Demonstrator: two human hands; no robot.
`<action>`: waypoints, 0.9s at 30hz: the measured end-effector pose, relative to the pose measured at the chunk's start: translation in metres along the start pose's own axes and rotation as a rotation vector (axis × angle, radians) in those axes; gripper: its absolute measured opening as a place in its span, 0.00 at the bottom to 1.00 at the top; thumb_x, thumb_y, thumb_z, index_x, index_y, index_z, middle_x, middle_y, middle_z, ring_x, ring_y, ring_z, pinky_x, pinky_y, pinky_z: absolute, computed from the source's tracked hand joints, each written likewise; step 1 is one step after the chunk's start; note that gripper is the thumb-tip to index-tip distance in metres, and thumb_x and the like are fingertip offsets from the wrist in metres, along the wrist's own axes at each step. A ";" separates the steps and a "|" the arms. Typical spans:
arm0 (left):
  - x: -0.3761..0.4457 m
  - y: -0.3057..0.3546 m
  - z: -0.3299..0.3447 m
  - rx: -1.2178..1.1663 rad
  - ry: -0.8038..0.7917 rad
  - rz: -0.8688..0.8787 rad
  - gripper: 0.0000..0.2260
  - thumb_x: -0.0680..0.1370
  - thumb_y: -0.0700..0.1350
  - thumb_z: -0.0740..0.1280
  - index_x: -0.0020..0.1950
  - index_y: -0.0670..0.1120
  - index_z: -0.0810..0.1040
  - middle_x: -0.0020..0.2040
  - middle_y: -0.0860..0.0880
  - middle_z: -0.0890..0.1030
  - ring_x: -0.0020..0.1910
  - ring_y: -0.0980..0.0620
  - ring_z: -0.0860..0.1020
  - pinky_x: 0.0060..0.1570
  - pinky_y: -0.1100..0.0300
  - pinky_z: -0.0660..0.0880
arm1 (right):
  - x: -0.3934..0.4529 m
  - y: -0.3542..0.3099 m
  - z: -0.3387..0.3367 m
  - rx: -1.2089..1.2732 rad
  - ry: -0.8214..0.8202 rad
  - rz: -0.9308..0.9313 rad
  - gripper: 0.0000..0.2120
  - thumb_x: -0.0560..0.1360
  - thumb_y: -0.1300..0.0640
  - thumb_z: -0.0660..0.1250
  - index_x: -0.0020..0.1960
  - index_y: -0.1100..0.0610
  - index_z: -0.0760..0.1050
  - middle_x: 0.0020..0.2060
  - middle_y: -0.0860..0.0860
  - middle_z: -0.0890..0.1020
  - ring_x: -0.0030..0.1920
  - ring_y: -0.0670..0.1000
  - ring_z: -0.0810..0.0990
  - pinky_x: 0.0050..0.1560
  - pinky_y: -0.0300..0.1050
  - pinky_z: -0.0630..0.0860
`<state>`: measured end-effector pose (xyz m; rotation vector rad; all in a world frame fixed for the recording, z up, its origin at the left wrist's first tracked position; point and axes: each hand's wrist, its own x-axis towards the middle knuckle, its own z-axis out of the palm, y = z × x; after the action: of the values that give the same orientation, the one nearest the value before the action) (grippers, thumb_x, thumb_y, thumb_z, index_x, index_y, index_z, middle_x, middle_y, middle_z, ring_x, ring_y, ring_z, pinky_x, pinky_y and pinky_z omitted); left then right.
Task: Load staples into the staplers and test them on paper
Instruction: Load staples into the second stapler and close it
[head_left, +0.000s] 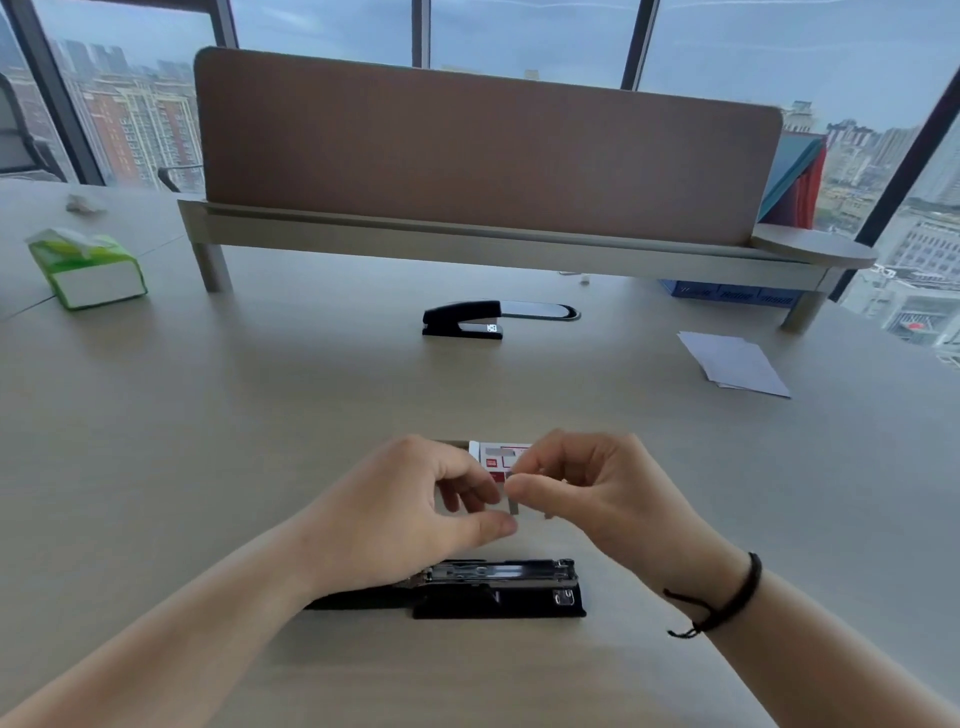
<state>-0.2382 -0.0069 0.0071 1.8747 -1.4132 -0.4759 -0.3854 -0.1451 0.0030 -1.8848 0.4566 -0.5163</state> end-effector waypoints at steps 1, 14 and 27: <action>-0.001 0.002 0.001 -0.017 -0.006 0.006 0.09 0.70 0.57 0.76 0.45 0.54 0.85 0.36 0.60 0.81 0.29 0.65 0.74 0.31 0.74 0.68 | -0.003 0.002 0.000 0.004 0.016 -0.024 0.11 0.64 0.46 0.76 0.39 0.53 0.84 0.36 0.58 0.85 0.35 0.49 0.76 0.39 0.44 0.74; -0.009 0.009 0.008 0.010 -0.029 0.132 0.02 0.71 0.51 0.76 0.41 0.54 0.85 0.39 0.63 0.82 0.42 0.62 0.78 0.41 0.73 0.70 | -0.025 0.016 0.000 0.025 0.021 -0.136 0.07 0.65 0.46 0.75 0.39 0.49 0.85 0.35 0.57 0.80 0.33 0.59 0.73 0.37 0.52 0.69; -0.009 -0.004 0.016 0.138 -0.085 0.184 0.10 0.68 0.60 0.74 0.44 0.57 0.84 0.42 0.57 0.80 0.45 0.55 0.77 0.39 0.72 0.69 | -0.035 0.022 -0.020 -0.462 -0.107 -0.240 0.05 0.66 0.49 0.72 0.41 0.47 0.81 0.40 0.44 0.79 0.42 0.50 0.76 0.42 0.44 0.75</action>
<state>-0.2492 -0.0027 -0.0074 1.8274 -1.6948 -0.3793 -0.4274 -0.1494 -0.0157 -2.4187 0.2946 -0.4917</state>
